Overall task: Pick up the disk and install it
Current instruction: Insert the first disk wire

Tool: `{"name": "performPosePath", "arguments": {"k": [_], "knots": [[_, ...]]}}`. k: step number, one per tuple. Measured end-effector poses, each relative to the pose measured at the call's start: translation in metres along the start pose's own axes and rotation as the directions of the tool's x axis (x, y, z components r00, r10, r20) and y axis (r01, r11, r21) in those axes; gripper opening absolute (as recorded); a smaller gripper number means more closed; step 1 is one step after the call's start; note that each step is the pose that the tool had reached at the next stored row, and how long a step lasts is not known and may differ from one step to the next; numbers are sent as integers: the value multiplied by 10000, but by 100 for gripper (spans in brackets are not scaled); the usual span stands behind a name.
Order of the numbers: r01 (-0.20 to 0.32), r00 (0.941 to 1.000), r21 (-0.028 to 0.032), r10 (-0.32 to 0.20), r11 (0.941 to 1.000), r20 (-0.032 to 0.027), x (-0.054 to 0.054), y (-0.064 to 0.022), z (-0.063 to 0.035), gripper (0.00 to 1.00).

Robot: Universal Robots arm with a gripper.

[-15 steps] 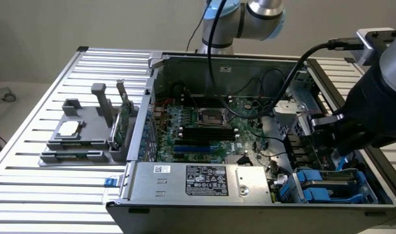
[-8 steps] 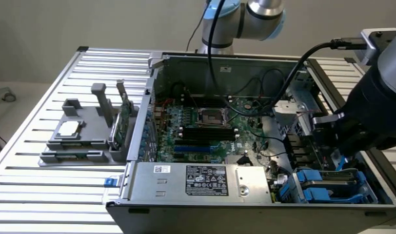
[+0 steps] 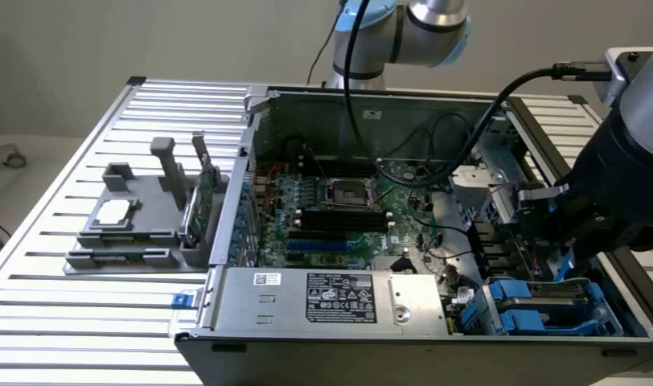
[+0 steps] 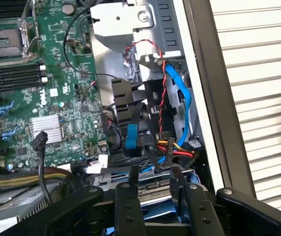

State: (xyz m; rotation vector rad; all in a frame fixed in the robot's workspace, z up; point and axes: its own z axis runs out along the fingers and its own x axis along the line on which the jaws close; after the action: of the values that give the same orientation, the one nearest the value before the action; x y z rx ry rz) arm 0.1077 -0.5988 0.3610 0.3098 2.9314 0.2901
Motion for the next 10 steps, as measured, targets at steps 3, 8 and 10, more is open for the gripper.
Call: {"name": "performPosePath", "arguments": {"k": [3,8,10], "knots": [[-374,9992,48,373,9993,133,0,1,1,39],[-955,9951,175,949,9953,291,5,-6,30,39],[-1087,9936,214,1079,9938,334,9,-8,50,39]]}}
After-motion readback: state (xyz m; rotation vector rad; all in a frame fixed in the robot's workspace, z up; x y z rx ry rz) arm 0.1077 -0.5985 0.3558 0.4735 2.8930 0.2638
